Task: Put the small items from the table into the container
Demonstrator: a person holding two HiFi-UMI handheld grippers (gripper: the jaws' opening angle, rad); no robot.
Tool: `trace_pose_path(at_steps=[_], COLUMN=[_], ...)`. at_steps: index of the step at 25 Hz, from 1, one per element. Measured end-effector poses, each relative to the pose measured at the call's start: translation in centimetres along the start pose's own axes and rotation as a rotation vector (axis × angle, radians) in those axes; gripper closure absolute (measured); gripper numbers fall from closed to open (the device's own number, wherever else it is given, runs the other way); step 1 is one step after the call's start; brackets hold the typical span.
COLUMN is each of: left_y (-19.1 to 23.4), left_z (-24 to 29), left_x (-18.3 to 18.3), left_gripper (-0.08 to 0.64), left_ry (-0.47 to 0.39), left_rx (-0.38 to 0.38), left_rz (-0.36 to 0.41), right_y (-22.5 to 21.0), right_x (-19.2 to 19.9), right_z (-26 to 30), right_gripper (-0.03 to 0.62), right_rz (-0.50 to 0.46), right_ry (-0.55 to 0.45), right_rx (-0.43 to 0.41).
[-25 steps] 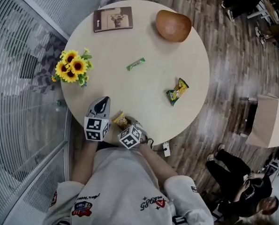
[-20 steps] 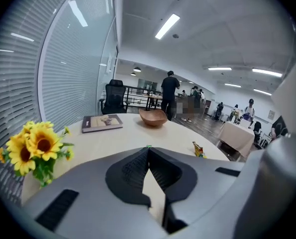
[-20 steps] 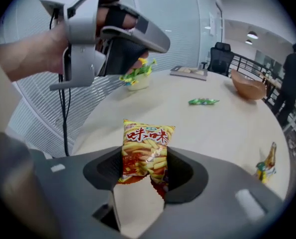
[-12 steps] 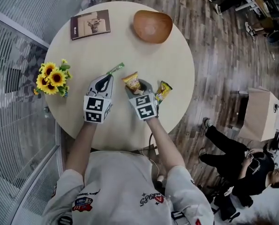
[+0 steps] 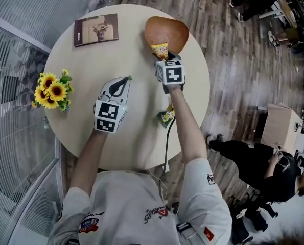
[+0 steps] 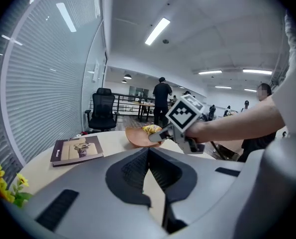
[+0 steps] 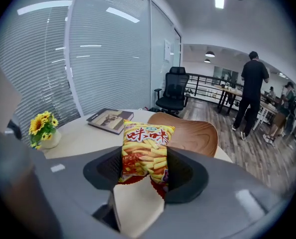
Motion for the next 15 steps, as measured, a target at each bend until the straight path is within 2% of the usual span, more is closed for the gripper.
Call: trace_pose_path(at_steps=[6, 11, 15], left_y=[0.8, 1.8, 2.3], left_z=[-0.2, -0.1, 0.0], left_x=[0.8, 1.9, 2.1], left_gripper=[0.554, 0.554, 0.554], left_ry=[0.028, 0.044, 0.051], left_rx=[-0.025, -0.048, -0.063], left_rz=[-0.005, -0.039, -0.041], right_y=[-5.2, -6.4, -6.5], right_x=[-2.1, -1.4, -1.7], right_z=[4.5, 6.4, 6.9], right_gripper=[0.367, 0.367, 0.367], right_rz=[0.128, 0.137, 0.133], right_ry=[0.047, 0.086, 0.095], right_rx=[0.052, 0.102, 0.105])
Point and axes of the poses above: the fingertips, and each gripper's own axes: z forward along the fingers, y to its left, x out of its underside, the point moved 9 cm from there along -z, backward along the fingers, and after that the axes turned 8 degrees about y, right-handed, at the moved point
